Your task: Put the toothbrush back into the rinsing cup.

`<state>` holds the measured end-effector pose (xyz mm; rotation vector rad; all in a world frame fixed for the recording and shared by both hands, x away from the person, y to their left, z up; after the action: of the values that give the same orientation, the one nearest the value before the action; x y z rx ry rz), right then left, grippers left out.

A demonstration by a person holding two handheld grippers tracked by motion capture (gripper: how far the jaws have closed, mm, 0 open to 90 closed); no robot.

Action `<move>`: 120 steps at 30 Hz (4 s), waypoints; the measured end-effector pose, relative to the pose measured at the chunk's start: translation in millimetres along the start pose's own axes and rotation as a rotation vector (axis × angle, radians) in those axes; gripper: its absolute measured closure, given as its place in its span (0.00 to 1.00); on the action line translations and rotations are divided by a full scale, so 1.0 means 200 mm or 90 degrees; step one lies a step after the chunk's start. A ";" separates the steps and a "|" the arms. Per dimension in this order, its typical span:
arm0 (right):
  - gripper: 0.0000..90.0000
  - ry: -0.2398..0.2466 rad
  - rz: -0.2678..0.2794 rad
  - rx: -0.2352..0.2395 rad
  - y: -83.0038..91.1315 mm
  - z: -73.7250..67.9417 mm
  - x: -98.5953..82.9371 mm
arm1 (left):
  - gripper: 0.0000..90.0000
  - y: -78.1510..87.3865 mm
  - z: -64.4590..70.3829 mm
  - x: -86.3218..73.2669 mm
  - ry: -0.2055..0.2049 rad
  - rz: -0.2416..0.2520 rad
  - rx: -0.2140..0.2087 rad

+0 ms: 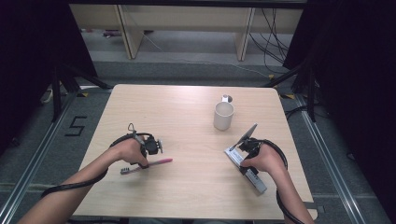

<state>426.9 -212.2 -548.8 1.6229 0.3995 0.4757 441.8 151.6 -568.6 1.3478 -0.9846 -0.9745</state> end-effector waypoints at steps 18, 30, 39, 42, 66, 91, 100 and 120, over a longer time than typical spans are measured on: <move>0.52 -0.027 0.051 -0.010 0.07 0.00 0.02 | 0.91 0.16 0.00 0.01 -0.002 0.149 0.041; 0.53 0.172 0.228 -0.012 0.17 -0.11 0.16 | 0.91 0.20 0.06 0.05 -0.109 0.107 0.054; 0.58 0.364 0.308 0.041 0.12 -0.36 0.23 | 0.91 0.21 0.12 0.14 -0.151 0.099 0.038; 0.59 0.370 0.318 0.057 0.11 -0.41 0.24 | 0.91 0.21 0.13 0.17 -0.155 0.103 0.035; 0.69 0.453 0.346 0.157 0.04 -0.74 0.32 | 0.90 0.23 0.27 0.35 -0.211 0.117 0.003; 0.91 0.486 0.352 0.184 0.01 -0.78 0.29 | 0.89 0.26 0.31 0.38 -0.227 0.138 -0.009; 0.91 0.391 0.430 0.125 0.07 -0.64 0.31 | 0.43 0.50 0.20 0.40 -0.025 0.495 0.133; 0.91 0.257 0.735 0.066 0.34 -0.63 0.43 | 0.44 0.60 0.08 0.46 0.368 0.869 -0.119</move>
<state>433.5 -67.6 -465.1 1.7386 -0.2872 1.6790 452.5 59.0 -448.5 0.4686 -1.0152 0.3465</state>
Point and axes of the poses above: each handheld gripper's, and its own axes: y roughly backward along the jaws, x roughly out of its top, z roughly to its right, the point moved 9 cm from there along -y, roughly forward along the jaws, and after that the axes turned 3 degrees about -y, right-handed, at the moved point
